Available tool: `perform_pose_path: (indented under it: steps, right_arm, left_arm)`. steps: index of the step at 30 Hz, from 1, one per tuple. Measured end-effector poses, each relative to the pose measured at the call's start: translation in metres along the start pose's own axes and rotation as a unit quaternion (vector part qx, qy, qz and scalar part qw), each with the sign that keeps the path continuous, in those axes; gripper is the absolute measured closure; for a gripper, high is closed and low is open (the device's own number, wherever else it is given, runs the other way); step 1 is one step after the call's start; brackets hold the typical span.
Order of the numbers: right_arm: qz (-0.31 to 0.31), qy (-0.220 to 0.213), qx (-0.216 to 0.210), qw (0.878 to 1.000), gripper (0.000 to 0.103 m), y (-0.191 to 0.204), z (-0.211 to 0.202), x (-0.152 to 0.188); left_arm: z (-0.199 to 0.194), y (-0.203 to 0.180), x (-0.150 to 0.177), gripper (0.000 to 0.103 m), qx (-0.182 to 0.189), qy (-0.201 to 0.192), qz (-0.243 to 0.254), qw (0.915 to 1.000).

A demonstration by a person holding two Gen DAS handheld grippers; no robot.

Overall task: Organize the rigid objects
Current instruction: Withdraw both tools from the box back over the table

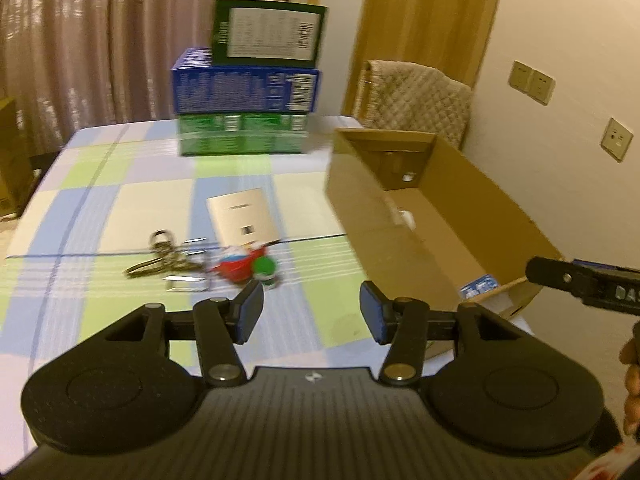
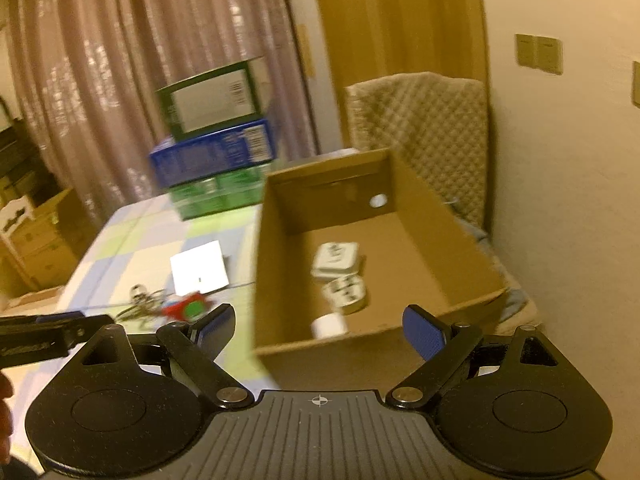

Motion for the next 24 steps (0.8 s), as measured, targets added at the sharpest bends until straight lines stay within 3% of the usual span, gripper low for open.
perform_pose_path:
  steps: [8, 24]
  right_arm:
    - [-0.03, 0.023, -0.037, 0.999, 0.015, 0.063, -0.004, 0.032]
    - [-0.062, 0.041, -0.056, 0.996, 0.015, 0.105, 0.004, 0.06]
  left_arm:
    - [-0.033, 0.057, 0.02, 0.051, -0.039, -0.005, -0.027, 0.9989]
    - [-0.053, 0.1, 0.037, 0.036, -0.071, -0.008, -0.045, 0.9964]
Point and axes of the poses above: each gripper's, at about its wrist camera, not at the fingertips, and z roughly the way its jaws point, y to its left, x to its underside, the point moved 10 cm from there along z, roughly the way its jaws point, and after that the axes turned 1 degree about y, right-handed, at the moved point
